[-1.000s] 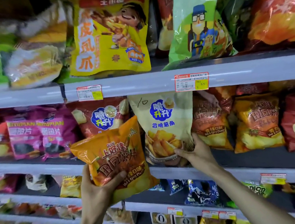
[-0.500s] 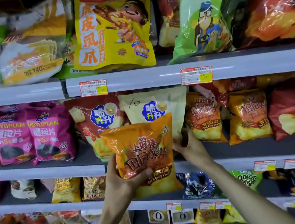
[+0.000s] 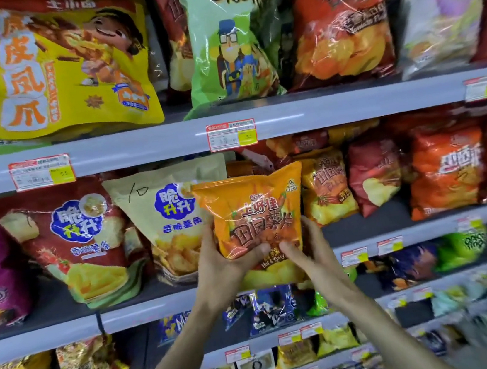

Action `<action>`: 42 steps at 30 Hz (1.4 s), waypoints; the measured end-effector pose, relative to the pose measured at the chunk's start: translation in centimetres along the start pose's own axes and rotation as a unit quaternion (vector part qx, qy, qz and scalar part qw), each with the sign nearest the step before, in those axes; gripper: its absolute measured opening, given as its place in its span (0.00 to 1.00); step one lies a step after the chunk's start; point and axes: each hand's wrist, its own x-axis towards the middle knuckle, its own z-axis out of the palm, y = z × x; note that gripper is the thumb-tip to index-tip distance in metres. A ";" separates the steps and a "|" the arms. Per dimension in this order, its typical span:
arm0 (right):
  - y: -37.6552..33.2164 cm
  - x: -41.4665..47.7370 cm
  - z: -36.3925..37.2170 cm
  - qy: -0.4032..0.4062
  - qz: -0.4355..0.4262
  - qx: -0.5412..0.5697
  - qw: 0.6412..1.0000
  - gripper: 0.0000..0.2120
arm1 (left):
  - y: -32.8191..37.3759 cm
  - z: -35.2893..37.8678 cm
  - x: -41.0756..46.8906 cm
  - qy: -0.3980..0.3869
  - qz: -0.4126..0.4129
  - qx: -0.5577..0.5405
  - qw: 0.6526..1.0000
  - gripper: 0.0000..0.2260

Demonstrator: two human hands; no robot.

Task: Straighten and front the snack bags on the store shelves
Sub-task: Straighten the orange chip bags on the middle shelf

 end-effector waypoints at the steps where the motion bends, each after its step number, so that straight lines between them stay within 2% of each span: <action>1: -0.1 0.2 -0.5 -0.004 -0.010 -0.033 0.999 0.35 | -0.1 0.9 0.6 0.002 0.009 -0.002 1.000 0.41; 5: -0.4 2.6 -2.6 0.024 -0.036 -0.125 0.991 0.40 | -0.4 3.4 2.4 -0.007 0.013 -0.006 1.000 0.40; 8: -0.3 4.7 -3.7 0.039 -0.037 -0.129 0.990 0.41 | -1.1 4.1 3.4 -0.030 0.000 0.019 0.999 0.38; 12: 1.4 6.1 -3.9 0.015 -0.003 -0.136 0.991 0.40 | -2.2 4.3 3.2 -0.046 -0.054 0.084 0.994 0.32; 16: 2.4 5.6 -3.6 -0.003 0.020 -0.146 0.989 0.33 | -3.2 3.8 2.2 -0.045 -0.090 0.110 0.989 0.26; 22: 1.4 5.4 -3.2 -0.012 0.055 -0.147 0.988 0.24 | -3.1 3.2 2.5 -0.029 -0.115 0.160 0.980 0.29; 24: 1.1 5.5 -3.1 -0.011 0.065 -0.155 0.986 0.26 | -2.6 3.2 2.6 -0.025 -0.126 0.171 0.977 0.27; 29: 0.7 3.8 -3.2 -0.006 0.093 -0.215 0.972 0.42 | -2.7 2.7 0.6 -0.040 -0.084 0.196 0.976 0.14; 31: 1.2 2.6 -3.8 -0.006 0.101 -0.249 0.963 0.44 | -3.4 1.9 -0.8 -0.056 -0.067 0.219 0.972 0.18; 33: 1.6 1.3 -4.4 0.000 0.110 -0.287 0.951 0.44 | -3.8 1.3 -2.3 -0.070 -0.075 0.267 0.958 0.27; 35: 2.0 -0.2 -5.1 0.000 0.111 -0.336 0.935 0.42 | -3.8 1.1 -3.8 -0.076 -0.083 0.305 0.946 0.32; 38: 2.2 -1.9 -6.4 -0.024 0.097 -0.394 0.914 0.35 | -3.3 2.0 -5.4 -0.090 -0.065 0.330 0.937 0.30; 42: 1.9 -2.8 -8.2 -0.030 0.076 -0.434 0.897 0.33 | -2.5 4.2 -6.0 -0.095 -0.070 0.359 0.926 0.27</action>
